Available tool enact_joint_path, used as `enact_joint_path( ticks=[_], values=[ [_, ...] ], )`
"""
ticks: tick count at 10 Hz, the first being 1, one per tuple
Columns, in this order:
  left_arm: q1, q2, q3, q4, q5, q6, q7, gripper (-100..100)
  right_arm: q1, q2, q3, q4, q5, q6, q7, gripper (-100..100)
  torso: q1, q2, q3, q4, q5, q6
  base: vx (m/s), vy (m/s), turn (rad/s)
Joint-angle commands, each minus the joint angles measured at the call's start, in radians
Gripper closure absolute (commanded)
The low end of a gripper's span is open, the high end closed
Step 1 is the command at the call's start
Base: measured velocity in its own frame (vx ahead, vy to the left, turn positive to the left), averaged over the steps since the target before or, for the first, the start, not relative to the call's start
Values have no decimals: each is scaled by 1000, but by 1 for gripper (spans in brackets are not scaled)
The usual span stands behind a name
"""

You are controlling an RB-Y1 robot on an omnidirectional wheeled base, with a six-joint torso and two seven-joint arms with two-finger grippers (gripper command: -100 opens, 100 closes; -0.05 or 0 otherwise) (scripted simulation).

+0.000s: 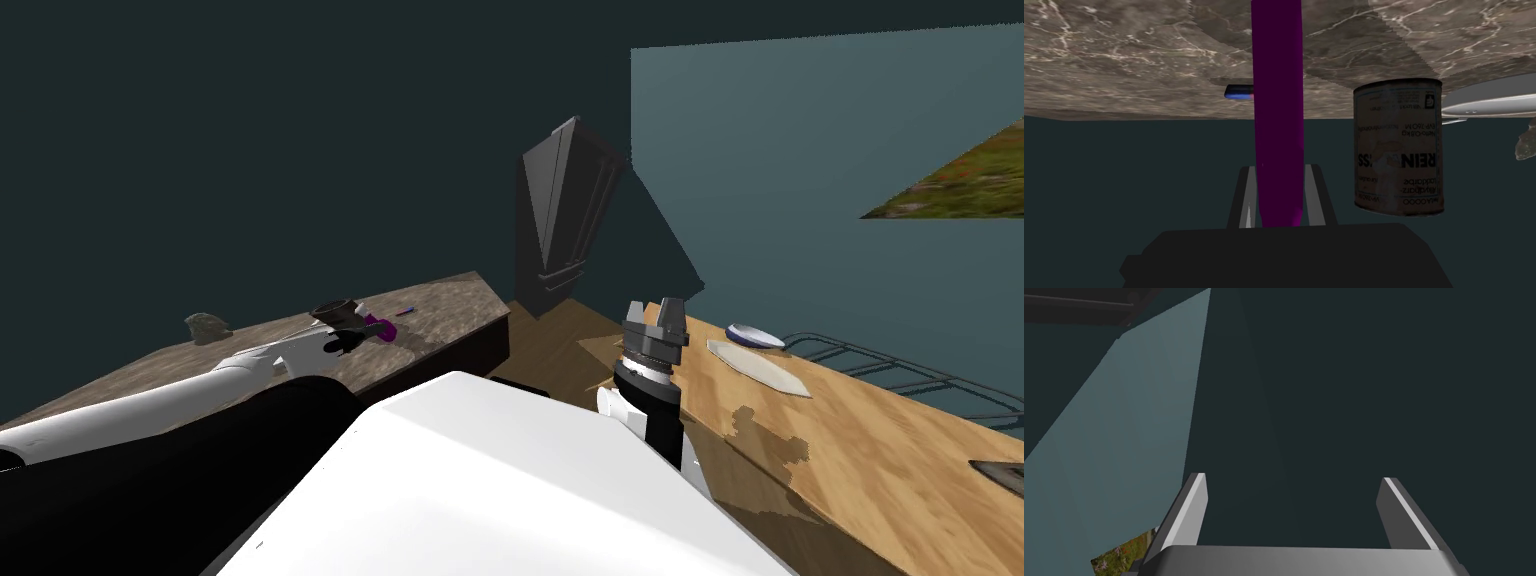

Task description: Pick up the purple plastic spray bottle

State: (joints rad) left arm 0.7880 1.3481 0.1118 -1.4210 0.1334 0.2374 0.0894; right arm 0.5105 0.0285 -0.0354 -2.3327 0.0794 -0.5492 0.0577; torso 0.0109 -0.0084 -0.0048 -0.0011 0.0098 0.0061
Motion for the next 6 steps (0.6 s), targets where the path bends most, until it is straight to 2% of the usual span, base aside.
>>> enact_joint_path(
  ticks=[1, 2, 3, 4, 5, 6],
  values=[
    [4, -2, 10, -50, 3, 38, -21, 100, 0, 0, 0, 0, 0, 0, 0, 0, 0, 0, 0, 0, 0, 0, 38, 55, 165],
    [4, -2, 10, -73, 3, 38, -21, 100, 0, 0, 0, 0, 0, 0, 0, 0, 0, 0, 0, 0, 1, 2, 12, 29, -5],
    [2, 0, 26, -101, 14, 86, -58, 100, 0, 0, 0, 0, 0, 0, 0, 0, -1, 0, 0, 0, 1, 4, 23, 58, 217],
    [2, 0, 26, -138, 14, 109, -58, 100, 0, 0, 0, 0, 0, 0, 0, 0, 0, 1, 0, 0, -1, 0, 24, 54, 184],
    [2, 0, 26, -174, 14, 109, -58, 100, 0, 0, 0, 0, 0, 0, 0, 0, 0, 1, 1, 0, 0, 1, 7, 24, 27],
    [2, 0, 26, -181, 14, 109, -58, 100, 0, 0, 0, 0, 0, 0, 0, 0, -2, 1, 0, 0, 0, 4, 1, 5, -35]
  ],
)
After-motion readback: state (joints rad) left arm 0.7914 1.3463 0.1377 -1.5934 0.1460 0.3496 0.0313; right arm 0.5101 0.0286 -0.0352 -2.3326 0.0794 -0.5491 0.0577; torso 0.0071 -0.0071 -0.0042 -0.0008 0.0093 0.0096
